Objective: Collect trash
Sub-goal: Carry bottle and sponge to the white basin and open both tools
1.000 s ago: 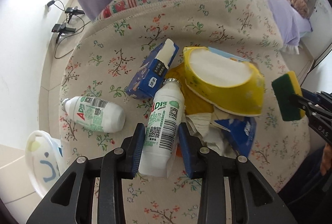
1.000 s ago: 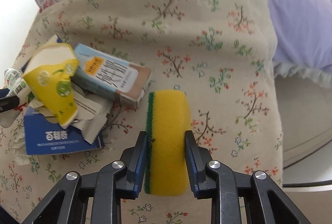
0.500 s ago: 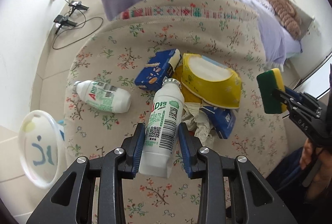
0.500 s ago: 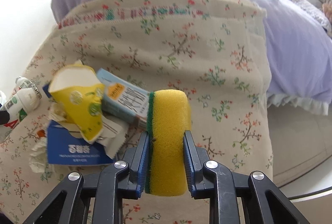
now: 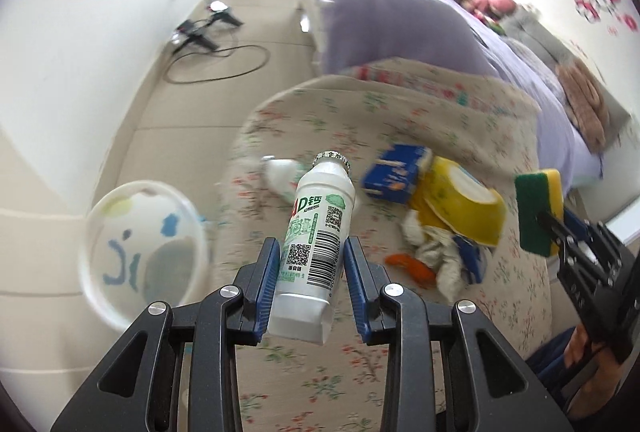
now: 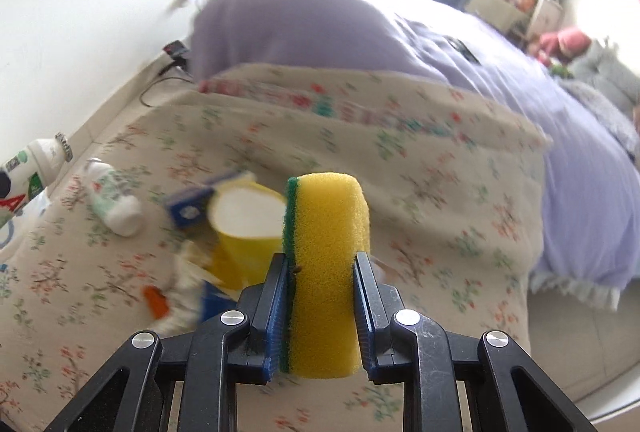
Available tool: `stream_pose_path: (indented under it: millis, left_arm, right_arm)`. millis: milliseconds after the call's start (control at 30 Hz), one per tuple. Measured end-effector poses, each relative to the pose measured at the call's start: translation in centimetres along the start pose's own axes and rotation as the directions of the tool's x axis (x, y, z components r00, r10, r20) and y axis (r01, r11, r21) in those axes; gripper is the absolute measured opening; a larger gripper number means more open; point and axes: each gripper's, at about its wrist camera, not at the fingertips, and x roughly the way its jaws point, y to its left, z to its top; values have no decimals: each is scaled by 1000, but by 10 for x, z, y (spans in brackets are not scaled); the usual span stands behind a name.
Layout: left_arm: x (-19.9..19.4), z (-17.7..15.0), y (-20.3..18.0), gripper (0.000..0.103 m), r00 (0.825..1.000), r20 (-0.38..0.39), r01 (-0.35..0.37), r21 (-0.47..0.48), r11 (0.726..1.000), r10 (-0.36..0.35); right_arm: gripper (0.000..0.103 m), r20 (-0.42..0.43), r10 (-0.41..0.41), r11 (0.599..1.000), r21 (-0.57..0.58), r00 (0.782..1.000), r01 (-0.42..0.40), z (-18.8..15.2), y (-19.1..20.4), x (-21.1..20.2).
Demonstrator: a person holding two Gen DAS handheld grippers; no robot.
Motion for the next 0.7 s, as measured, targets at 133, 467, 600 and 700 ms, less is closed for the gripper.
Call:
stream_pose_path:
  millis: [133, 467, 600, 700]
  left_arm:
    - [-3, 1, 35, 35, 999, 2, -34, -83, 996, 34]
    - [-1, -2, 125, 35, 997, -35, -76, -317, 945, 68]
    - [7, -5, 159, 35, 996, -63, -89, -412, 907, 69]
    - [14, -7, 180, 35, 994, -83, -98, -479, 872, 66]
  right_arm:
    - [27, 31, 34, 998, -58, 999, -32, 17, 41, 0]
    - [27, 18, 172, 972, -168, 985, -167, 45, 145, 29]
    - [27, 18, 269, 950, -170, 963, -263, 57, 190, 40]
    - [27, -5, 345, 925, -167, 939, -341, 62, 226, 56]
